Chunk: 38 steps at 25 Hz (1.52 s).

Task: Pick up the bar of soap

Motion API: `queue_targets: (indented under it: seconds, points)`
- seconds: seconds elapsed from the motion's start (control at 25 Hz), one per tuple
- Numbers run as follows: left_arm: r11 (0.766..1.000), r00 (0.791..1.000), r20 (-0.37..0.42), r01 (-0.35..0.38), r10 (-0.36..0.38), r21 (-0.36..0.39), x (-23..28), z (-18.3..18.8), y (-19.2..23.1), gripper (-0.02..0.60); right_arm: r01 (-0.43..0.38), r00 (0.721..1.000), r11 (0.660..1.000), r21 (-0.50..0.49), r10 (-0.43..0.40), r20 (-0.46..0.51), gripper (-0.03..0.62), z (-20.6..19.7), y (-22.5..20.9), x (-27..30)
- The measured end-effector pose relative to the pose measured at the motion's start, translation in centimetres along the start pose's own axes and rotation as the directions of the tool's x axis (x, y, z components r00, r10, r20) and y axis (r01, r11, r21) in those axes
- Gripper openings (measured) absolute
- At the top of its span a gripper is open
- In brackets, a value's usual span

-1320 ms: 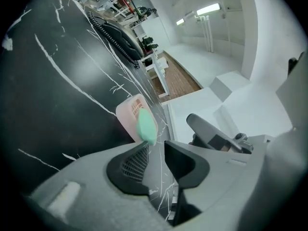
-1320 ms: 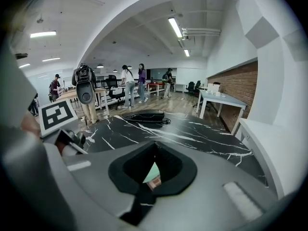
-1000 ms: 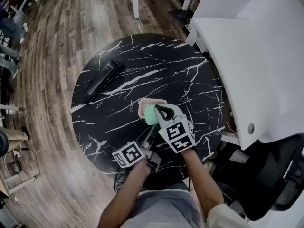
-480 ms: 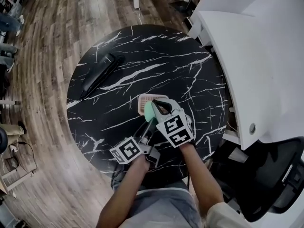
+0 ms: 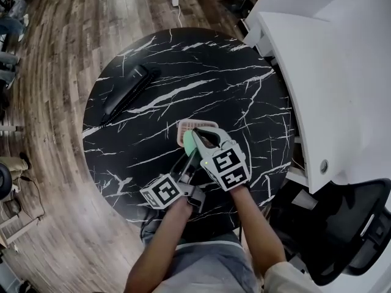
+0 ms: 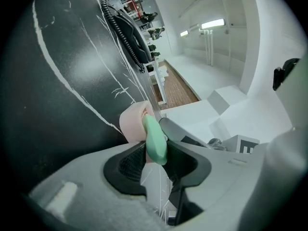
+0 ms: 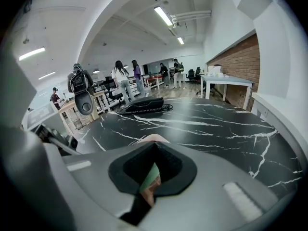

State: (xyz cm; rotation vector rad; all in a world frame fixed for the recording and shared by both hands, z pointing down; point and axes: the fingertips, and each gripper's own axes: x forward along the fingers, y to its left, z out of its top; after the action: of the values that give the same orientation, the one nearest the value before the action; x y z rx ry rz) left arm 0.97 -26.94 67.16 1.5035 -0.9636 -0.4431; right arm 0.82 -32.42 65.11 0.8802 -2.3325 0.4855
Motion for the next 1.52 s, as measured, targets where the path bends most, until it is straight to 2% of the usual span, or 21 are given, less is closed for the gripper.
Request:
queue_targets:
  seconds: [0.24,0.4,0.6,0.76,1.04,1.52]
  points:
    - [0.999,0.999,-0.013,0.036,-0.036,0.022,-0.3,0.2,-0.6,0.127,0.013,1.0,1.0,0.011,-0.013,0.006,0.0,-0.2,-0.2,-0.5]
    - [0.997,0.997,-0.014,0.073,-0.073,0.022,-0.6,0.6,-1.0,0.121,0.021,0.999,0.998,0.052,-0.023,0.032,0.0,-0.1,-0.3,-1.1]
    - [0.993,0.996,0.003,0.088,-0.088,-0.082,-1.2,0.3,-0.7,0.12,0.03,0.999,0.994,0.108,-0.035,0.042,0.001,-0.4,-0.6,-1.7]
    - [0.983,0.989,0.019,0.146,-0.145,-0.115,-1.5,0.4,-1.7,0.12,0.043,0.996,0.987,0.154,-0.054,0.071,0.001,0.0,-1.0,-2.7]
    - [0.969,0.976,0.049,0.215,-0.21,-0.118,-2.4,1.3,-3.7,0.12,0.035,0.989,0.973,0.229,-0.066,0.131,0.001,1.0,-0.7,-5.3]
    - [0.96,0.962,0.081,0.267,-0.26,-0.086,-3.9,1.9,-7.1,0.12,0.01,0.98,0.98,0.199,-0.05,0.195,0.002,2.6,2.3,-9.1]
